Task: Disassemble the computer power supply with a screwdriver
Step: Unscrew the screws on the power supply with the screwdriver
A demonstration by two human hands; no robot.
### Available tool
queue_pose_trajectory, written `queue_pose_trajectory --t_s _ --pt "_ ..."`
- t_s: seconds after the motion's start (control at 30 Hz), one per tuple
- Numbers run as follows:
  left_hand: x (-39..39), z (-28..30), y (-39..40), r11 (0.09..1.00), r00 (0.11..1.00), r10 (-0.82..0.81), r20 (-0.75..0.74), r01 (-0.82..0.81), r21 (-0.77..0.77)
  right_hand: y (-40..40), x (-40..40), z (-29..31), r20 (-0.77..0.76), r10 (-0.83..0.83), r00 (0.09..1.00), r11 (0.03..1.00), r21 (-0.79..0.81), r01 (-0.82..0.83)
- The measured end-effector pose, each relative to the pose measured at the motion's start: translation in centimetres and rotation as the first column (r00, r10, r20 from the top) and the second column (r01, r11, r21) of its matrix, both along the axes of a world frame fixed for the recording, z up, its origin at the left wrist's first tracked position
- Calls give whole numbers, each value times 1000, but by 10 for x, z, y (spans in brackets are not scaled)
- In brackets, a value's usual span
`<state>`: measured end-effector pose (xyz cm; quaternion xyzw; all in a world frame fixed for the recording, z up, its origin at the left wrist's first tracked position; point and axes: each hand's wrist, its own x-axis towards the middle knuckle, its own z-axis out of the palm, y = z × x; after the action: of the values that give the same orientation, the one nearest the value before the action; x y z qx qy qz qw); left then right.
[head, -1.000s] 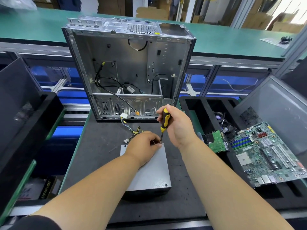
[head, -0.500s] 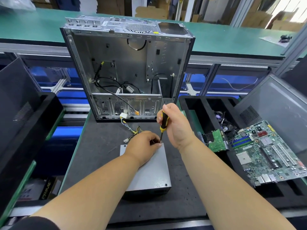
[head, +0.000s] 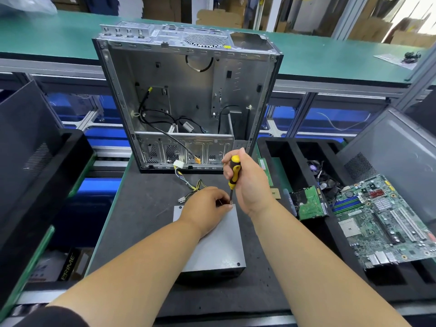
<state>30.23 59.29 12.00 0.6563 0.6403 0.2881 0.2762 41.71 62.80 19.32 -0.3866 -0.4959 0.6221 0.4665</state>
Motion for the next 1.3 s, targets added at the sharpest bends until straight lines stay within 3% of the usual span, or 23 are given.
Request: queue_pose_trajectory --t_s 0.2,0.43,0.67,0.8,1.07,1.3 --pt "0 1 0 1000 1000 -10 4 10 6 -4 3 2 -4 36 999 997 74 -35" --pt "0 0 0 1000 1000 -9 -5 9 10 -1 10 6 56 -50 997 999 -5 50" --pt "0 -2 1 1000 1000 -13 -12 13 20 2 7 1 -157 -62 986 995 -83 50" --pt "0 -1 0 1000 1000 -17 -18 18 14 1 10 -2 -80 3 997 999 41 0" --pt "-1 1 -2 999 999 -35 -23 36 15 5 18 3 1 1 1000 999 43 -1" --pt "-1 1 -2 999 999 -34 -3 34 14 4 7 1 -116 -47 992 998 -41 43"
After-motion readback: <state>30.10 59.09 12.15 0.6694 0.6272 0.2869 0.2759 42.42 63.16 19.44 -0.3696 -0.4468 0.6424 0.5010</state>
